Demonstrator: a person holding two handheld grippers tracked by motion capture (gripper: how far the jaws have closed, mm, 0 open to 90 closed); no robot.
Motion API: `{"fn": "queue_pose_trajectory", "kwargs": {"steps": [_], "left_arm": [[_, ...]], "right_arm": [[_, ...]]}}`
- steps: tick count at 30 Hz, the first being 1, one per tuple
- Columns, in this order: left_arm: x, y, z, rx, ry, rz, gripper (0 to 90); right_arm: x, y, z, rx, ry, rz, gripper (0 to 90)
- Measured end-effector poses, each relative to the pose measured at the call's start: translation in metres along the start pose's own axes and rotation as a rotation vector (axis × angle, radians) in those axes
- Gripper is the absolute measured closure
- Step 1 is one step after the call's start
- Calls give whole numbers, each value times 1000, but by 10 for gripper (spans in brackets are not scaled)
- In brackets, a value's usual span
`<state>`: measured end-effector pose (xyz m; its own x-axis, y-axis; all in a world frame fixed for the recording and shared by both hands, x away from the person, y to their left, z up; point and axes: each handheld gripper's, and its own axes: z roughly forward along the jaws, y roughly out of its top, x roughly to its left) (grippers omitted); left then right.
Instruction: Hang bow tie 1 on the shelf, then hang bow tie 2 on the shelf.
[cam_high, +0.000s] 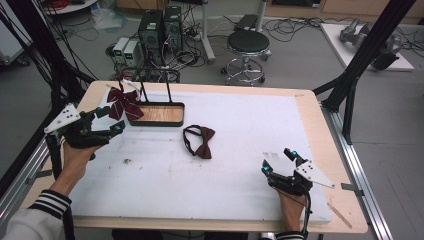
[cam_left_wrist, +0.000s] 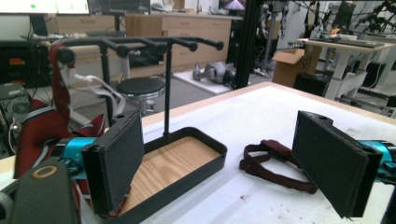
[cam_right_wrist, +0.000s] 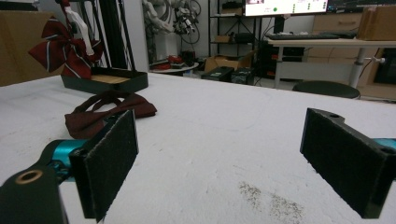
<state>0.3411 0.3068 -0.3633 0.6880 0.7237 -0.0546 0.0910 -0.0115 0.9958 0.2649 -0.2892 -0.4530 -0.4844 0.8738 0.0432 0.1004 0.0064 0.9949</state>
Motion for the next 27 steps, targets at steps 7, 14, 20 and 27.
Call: {"fn": "queue_pose_trajectory", "kwargs": {"steps": [7,14,20,27], "left_arm": [[-19,-13,-4,-18,21,8,173],[-28,-23,-4,-15,42,15,173],[-28,-27,1,18,48,20,173],[-29,-26,3,29,54,33,173]], "right_arm": [[0,0,0,1,2,-2,105],[0,0,0,-2,3,-4,105],[0,0,0,-3,5,3,105],[0,0,0,-3,5,2,105]]}}
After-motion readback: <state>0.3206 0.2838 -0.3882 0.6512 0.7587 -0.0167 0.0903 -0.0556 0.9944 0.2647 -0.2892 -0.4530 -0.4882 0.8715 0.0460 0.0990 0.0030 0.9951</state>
